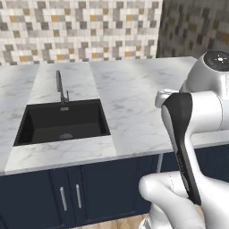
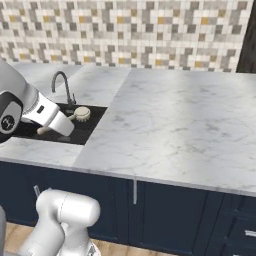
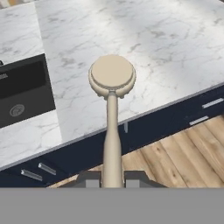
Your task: Locate and retrieve the dish brush and dish brush from the cabinet. Place them next to the sink.
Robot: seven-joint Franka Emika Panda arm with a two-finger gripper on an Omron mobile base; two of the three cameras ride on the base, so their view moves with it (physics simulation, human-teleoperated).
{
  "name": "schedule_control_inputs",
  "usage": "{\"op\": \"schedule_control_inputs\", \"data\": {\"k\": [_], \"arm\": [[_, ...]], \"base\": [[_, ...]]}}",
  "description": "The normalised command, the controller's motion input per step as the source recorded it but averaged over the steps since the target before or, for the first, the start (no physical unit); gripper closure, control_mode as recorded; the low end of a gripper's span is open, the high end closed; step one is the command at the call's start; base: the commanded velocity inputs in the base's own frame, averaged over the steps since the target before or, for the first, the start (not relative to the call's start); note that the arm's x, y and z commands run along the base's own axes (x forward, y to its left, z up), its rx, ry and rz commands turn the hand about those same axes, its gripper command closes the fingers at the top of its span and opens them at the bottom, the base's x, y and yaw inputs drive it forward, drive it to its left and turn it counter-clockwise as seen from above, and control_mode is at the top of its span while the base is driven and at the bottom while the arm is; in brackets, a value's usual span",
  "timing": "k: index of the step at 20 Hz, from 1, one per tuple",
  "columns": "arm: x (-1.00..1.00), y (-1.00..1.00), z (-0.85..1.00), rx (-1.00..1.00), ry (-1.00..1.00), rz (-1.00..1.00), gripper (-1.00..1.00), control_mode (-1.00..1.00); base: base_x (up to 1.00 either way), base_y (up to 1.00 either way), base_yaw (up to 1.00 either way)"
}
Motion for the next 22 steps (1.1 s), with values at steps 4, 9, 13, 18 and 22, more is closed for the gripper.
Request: {"op": "schedule_control_inputs", "data": {"k": [4,9,13,18,22], "arm": [[0.0,0.0,0.0,0.0,0.0,0.0,1.0,1.0],[0.0,0.0,0.0,0.0,0.0,0.0,1.0,1.0],[0.0,0.0,0.0,0.0,0.0,0.0,1.0,1.0],[0.0,0.0,0.0,0.0,0.0,0.0,1.0,1.0],[0.0,0.0,0.0,0.0,0.0,0.0,1.0,1.0]], "base": [[0.12,0.03,0.0],[0.44,0.35,-0.04],[0.49,0.42,-0.08],[0.4,0.2,-0.07],[0.2,0.18,-0.04]]}}
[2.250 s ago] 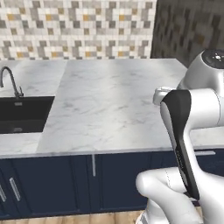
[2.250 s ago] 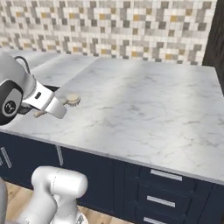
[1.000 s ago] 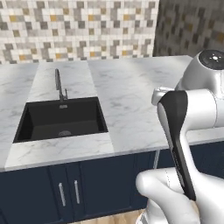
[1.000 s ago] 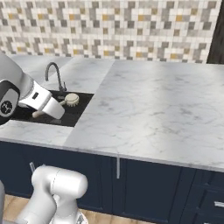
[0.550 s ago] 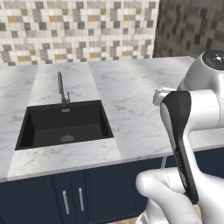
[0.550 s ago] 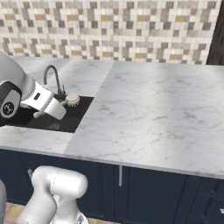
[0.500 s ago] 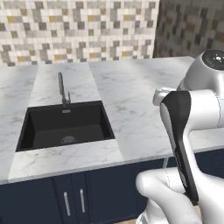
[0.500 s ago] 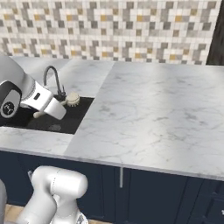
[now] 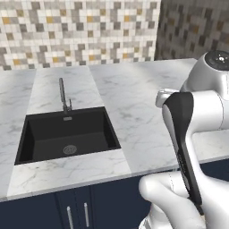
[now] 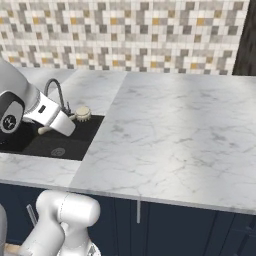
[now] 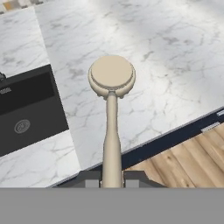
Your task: Locate and retrieve the dish brush and dish brush from the cabinet. Place them next to the sink.
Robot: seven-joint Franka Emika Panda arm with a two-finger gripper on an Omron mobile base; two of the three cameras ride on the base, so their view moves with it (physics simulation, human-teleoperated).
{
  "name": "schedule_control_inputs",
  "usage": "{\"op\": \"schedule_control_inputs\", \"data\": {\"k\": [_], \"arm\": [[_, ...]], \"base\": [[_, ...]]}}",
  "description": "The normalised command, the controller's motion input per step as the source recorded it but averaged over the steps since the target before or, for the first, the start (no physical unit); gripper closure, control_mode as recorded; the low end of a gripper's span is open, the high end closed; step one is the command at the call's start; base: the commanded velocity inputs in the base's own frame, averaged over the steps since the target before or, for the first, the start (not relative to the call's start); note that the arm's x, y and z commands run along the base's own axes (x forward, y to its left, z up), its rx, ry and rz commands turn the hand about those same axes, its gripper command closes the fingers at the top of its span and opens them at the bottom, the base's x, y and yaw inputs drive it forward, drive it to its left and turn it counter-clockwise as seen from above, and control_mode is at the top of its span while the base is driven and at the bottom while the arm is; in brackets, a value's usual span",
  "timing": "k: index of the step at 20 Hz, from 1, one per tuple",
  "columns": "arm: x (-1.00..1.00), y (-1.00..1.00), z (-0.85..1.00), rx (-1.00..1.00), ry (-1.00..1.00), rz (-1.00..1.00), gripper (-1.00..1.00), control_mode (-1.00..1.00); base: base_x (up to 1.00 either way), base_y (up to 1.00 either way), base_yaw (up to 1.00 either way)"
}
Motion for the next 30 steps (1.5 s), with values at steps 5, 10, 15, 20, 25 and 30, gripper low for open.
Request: {"op": "schedule_control_inputs", "data": {"k": [5,10,15,20,25,30], "arm": [[0.0,0.0,0.0,0.0,0.0,0.0,1.0,1.0],[0.02,0.0,0.0,0.0,0.0,0.0,1.0,-1.0],[0.6,0.07,-0.02,0.02,0.04,0.04,1.0,-1.0],[0.69,0.15,-0.22,0.02,0.17,0.1,1.0,-1.0],[0.74,0.17,-0.38,0.0,0.15,0.12,1.0,-1.0],[0.62,0.0,-0.45,-0.03,0.01,0.06,1.0,-1.0]], "base": [[0.01,0.02,0.0],[0.0,0.0,0.0],[0.0,0.0,0.0],[0.0,0.0,0.0],[0.0,0.0,0.0],[0.0,0.0,0.0]]}}
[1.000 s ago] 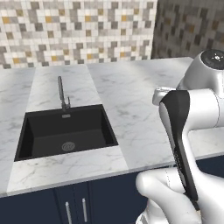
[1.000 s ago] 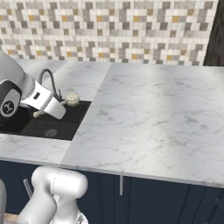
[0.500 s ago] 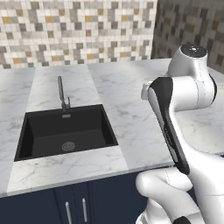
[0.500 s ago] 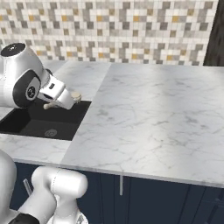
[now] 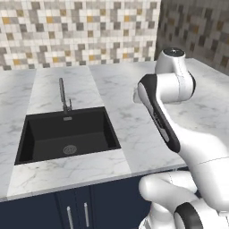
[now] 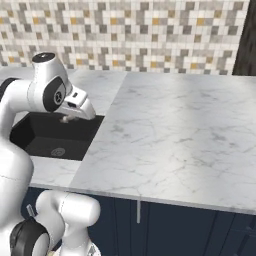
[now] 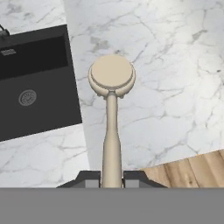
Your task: Locate and retrieve the dish brush and dish brush from the cabinet. Place them next to the sink.
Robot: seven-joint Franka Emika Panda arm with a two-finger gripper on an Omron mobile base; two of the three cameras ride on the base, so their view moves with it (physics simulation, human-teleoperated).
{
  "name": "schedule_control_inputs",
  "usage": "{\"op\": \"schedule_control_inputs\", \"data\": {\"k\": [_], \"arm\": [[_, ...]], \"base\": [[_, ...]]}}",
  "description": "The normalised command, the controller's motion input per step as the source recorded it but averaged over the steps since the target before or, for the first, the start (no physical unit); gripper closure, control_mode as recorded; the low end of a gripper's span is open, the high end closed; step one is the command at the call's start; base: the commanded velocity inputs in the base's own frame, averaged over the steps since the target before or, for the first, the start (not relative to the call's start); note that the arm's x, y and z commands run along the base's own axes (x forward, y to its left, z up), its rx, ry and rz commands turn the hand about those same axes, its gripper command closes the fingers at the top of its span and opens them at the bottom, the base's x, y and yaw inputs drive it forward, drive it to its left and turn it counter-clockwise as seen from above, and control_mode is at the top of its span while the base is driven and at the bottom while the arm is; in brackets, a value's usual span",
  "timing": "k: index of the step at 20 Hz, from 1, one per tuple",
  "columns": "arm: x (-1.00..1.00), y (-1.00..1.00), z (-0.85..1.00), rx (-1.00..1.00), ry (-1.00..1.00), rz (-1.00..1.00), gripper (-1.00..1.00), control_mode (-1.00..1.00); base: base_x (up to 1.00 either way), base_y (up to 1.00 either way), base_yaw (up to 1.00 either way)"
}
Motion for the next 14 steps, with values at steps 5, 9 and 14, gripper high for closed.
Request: {"op": "schedule_control_inputs", "data": {"k": [5,9,14], "arm": [[0.5,-0.03,-0.4,-0.08,-0.05,0.01,1.0,-1.0],[0.57,0.0,-0.42,-0.05,-0.06,0.0,1.0,-1.0],[0.52,0.0,-0.37,0.02,-0.01,0.0,1.0,-1.0]], "base": [[0.0,0.0,0.0],[0.0,0.0,0.0],[0.0,0.0,0.0]]}}
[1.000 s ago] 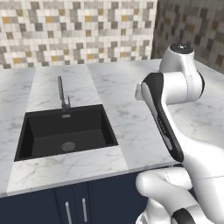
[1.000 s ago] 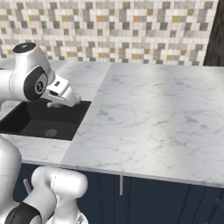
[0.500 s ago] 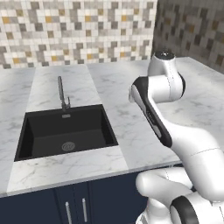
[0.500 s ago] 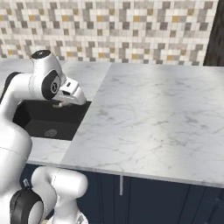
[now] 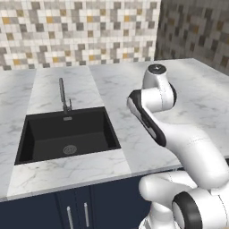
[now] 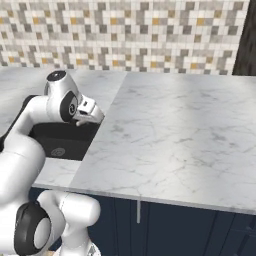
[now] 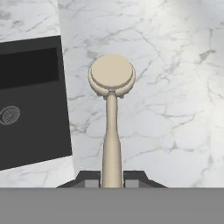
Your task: Locate and retrieve the dish brush and dish brush from the cabinet. Place them next to the sink.
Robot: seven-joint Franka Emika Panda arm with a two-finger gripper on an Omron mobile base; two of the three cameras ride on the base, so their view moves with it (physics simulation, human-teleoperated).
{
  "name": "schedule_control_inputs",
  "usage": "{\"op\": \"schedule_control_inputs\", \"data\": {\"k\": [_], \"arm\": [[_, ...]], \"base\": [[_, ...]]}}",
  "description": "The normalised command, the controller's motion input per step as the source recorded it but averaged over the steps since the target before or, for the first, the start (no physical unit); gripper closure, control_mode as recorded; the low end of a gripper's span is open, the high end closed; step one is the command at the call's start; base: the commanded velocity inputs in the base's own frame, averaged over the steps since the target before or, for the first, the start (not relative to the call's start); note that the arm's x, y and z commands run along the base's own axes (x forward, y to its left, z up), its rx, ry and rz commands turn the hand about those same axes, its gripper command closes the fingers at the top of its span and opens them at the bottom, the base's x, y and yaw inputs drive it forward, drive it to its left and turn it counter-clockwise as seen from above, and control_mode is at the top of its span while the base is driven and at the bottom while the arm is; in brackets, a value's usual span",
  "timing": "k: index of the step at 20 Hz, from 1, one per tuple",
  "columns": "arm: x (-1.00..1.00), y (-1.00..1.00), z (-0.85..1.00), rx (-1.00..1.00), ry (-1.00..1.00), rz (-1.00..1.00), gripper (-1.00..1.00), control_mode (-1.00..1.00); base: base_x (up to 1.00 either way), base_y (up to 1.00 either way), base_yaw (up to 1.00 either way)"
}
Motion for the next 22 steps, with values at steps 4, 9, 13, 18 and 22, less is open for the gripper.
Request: {"op": "schedule_control_inputs", "data": {"k": [4,9,13,18,22], "arm": [[0.46,0.01,-0.39,0.02,0.06,0.0,1.0,-1.0],[0.39,0.18,-0.41,0.01,0.08,0.0,1.0,-1.0],[0.42,0.34,-0.32,0.06,0.07,0.0,1.0,-1.0],[0.43,0.19,-0.3,0.05,0.03,0.0,1.0,-1.0],[0.38,-0.04,-0.24,0.0,-0.03,0.0,1.0,-1.0]], "base": [[0.0,0.0,0.0],[0.0,0.0,0.0],[0.0,0.0,0.0],[0.0,0.0,0.0],[0.0,0.0,0.0]]}}
